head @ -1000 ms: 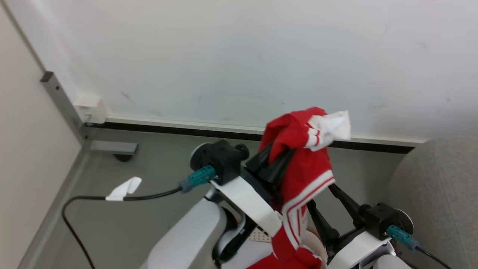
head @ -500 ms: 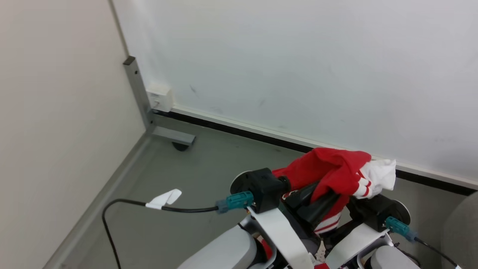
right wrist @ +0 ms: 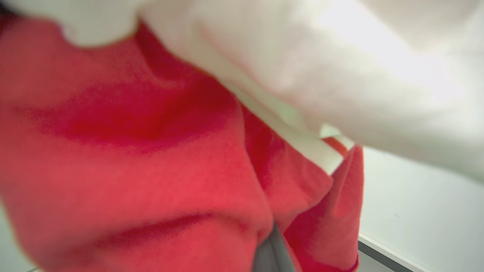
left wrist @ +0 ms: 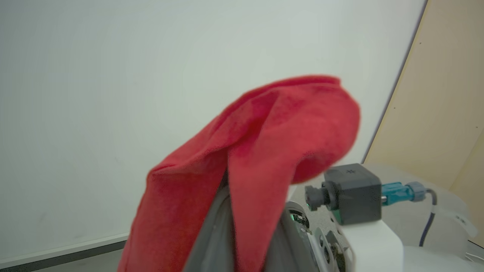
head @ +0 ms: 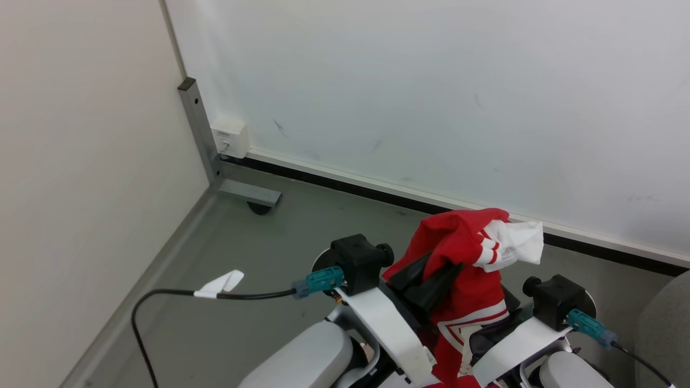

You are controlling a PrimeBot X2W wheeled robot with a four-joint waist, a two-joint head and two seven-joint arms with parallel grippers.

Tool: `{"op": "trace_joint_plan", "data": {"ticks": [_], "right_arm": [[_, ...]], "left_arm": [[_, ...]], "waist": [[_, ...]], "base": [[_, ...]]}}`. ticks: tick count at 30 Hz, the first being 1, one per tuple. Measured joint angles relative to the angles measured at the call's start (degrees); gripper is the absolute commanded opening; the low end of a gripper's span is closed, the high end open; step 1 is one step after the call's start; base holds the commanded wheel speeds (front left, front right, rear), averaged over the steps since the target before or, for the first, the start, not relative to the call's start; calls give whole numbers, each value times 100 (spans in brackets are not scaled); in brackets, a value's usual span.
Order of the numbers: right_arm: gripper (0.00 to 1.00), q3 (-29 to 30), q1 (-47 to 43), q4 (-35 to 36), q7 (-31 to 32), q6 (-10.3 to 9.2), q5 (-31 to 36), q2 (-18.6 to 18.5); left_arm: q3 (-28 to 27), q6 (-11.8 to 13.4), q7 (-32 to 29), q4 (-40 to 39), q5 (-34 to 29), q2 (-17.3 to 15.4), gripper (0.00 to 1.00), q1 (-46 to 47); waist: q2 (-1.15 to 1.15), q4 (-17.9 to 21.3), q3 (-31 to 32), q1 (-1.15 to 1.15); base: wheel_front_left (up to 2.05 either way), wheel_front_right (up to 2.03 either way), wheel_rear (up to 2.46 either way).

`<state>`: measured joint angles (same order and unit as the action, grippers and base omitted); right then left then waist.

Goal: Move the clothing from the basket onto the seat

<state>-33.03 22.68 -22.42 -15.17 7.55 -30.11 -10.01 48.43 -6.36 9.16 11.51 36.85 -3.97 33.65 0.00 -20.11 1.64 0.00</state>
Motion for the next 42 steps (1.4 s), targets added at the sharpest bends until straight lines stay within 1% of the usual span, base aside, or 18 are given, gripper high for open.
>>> {"op": "trace_joint_plan", "data": {"ticks": [5,6,7,8,14,19,29,37,42], "right_arm": [[0,177,-119,200,2,0,-34,-33],[0,216,-136,235,2,0,-54,-54],[0,254,-160,263,2,0,-66,-73],[0,313,-182,291,2,0,-69,-83],[0,716,-214,592,2,0,-165,-93],[0,1152,-214,818,3,0,-220,-180],[0,1827,-238,1203,2,0,-162,-387],[0,2385,-407,1511,2,0,-66,-408],[0,2563,-525,1604,2,0,-54,-393]], "left_arm": [[-24,46,74,159,27,-42,0,-73],[-23,55,102,185,29,-43,17,-85],[-21,59,110,212,30,-44,47,-87],[-11,59,124,238,37,-44,100,-96],[52,80,257,302,-7,-78,100,-147],[170,89,357,341,-137,-171,100,-258],[265,60,555,375,-589,-269,100,-253],[390,-16,590,398,-915,-277,100,-227],[342,-44,591,387,-1069,-290,100,-250]], "waist": [[0,231,-58,0],[0,282,-74,0],[0,338,-89,0],[0,395,-104,0],[0,804,-205,0],[0,1240,-324,0],[0,2316,-577,1],[0,3157,-718,1],[0,3584,-775,0]], "base": [[0,0,0],[0,0,0],[0,0,0],[0,0,0],[0,0,0],[0,0,0],[0,0,0],[0,0,0],[0,0,0]]}}
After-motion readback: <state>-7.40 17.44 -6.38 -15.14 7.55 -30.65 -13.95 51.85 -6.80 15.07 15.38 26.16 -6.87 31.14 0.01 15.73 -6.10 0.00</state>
